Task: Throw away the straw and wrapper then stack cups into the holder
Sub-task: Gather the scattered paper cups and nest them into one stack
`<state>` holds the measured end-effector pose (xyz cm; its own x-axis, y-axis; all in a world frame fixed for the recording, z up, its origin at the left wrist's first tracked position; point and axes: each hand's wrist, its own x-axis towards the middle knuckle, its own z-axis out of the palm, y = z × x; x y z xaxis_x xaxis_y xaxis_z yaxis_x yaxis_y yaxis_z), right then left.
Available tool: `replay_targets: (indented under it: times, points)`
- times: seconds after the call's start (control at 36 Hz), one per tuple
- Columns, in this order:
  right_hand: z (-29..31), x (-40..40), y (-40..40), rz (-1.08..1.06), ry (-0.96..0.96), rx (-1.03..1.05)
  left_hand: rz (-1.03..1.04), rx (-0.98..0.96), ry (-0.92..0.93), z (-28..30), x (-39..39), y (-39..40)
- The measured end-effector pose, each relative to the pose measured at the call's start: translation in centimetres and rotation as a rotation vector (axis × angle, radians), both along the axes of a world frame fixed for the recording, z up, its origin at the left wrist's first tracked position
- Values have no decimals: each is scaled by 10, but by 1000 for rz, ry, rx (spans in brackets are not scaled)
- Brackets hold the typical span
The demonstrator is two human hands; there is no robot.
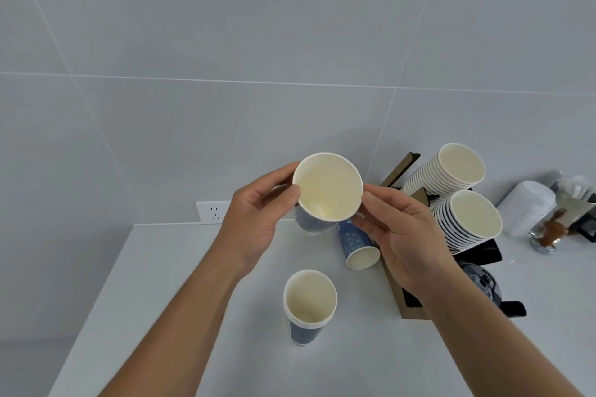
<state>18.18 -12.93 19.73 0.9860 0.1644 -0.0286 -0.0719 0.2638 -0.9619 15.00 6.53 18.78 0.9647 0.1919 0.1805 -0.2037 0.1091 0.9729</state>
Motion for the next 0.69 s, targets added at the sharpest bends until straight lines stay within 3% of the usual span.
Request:
replay_targets:
  times: [0.19, 0.69]
  points:
    - [13, -11, -1, 102, -16, 110, 19, -63, -3, 12, -17, -8]
    - [-12, -38, -4, 58, 155, -147, 86, -90, 209, -18, -52, -17]
